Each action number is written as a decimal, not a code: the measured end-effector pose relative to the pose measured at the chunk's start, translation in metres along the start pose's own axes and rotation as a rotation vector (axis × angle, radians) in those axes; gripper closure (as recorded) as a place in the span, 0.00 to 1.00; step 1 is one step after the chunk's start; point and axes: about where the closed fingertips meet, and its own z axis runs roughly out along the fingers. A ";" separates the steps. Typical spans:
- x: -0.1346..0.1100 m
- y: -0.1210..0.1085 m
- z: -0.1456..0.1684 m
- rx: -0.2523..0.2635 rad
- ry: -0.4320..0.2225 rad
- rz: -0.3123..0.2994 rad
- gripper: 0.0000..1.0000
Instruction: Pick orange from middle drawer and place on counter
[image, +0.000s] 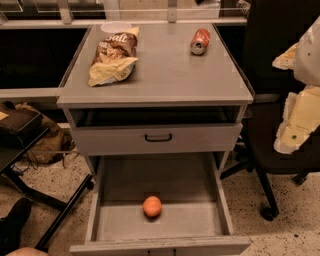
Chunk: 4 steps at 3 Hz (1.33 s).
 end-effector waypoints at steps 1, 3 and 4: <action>0.000 0.000 0.000 0.000 0.000 0.000 0.00; -0.015 0.029 0.080 -0.162 -0.114 0.025 0.00; -0.033 0.067 0.157 -0.307 -0.200 0.032 0.00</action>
Offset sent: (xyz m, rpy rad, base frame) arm -0.0032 0.0136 -0.0530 0.1128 0.1223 0.0161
